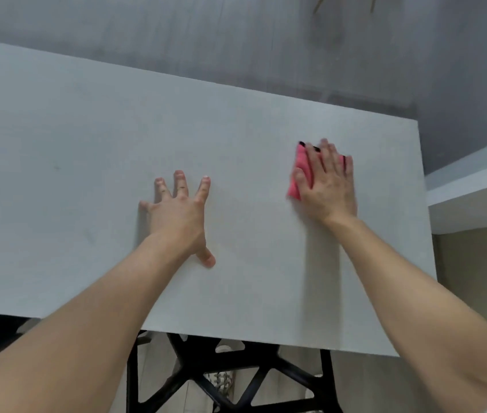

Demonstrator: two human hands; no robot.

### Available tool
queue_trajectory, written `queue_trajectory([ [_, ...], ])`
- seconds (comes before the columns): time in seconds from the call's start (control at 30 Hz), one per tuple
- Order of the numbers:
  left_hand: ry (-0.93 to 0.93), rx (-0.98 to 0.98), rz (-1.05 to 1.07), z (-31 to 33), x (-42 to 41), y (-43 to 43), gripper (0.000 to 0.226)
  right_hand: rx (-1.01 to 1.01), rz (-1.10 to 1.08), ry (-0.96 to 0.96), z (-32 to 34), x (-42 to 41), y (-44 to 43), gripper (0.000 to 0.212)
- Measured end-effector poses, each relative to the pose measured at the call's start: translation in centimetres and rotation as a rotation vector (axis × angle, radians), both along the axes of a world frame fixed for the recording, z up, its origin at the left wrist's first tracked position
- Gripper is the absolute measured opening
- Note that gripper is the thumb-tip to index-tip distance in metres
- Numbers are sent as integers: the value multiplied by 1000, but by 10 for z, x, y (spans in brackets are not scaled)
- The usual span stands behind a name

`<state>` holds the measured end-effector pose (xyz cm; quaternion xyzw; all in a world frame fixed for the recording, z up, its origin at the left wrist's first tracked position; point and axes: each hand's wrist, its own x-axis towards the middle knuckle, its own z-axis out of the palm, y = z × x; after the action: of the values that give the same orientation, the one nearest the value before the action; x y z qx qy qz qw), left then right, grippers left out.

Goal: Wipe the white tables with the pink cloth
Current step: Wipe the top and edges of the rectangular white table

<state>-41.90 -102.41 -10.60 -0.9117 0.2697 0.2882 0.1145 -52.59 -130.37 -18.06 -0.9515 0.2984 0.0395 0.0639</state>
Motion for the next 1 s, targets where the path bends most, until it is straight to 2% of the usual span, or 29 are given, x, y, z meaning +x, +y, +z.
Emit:
queue_trajectory([
  [0.1,7,5,4,2,0,-1,180,7,-264,51,3,-76,-40,80],
  [0.17,12,0,8,0,0,-2,180,-31,-411,44,-1,-72,-36,79],
  [0.23,14,-2,12,-1,0,-2,180,-36,-476,17,-5,-33,-21,78],
  [0.3,9,-5,16,-3,0,-2,179,2,-370,-18,-5,30,4,75],
  [0.43,-8,-15,24,-6,-1,0,179,53,54,-25,-1,172,90,72],
  [0.57,-4,-27,53,-6,-1,0,180,90,314,6,4,221,133,72],
  [0.67,-5,-11,62,-4,-2,-1,182,112,329,-32,1,180,90,74],
  [0.8,6,3,95,-1,-4,-1,181,88,110,-30,-1,62,1,79],
  [0.87,10,10,109,0,-3,-2,181,80,75,-16,7,10,-32,82],
  [0.93,23,19,110,0,-3,-3,181,63,183,-16,16,-25,-54,80],
  [1.0,20,21,120,-1,-2,-2,181,56,402,13,15,-38,-65,72],
])
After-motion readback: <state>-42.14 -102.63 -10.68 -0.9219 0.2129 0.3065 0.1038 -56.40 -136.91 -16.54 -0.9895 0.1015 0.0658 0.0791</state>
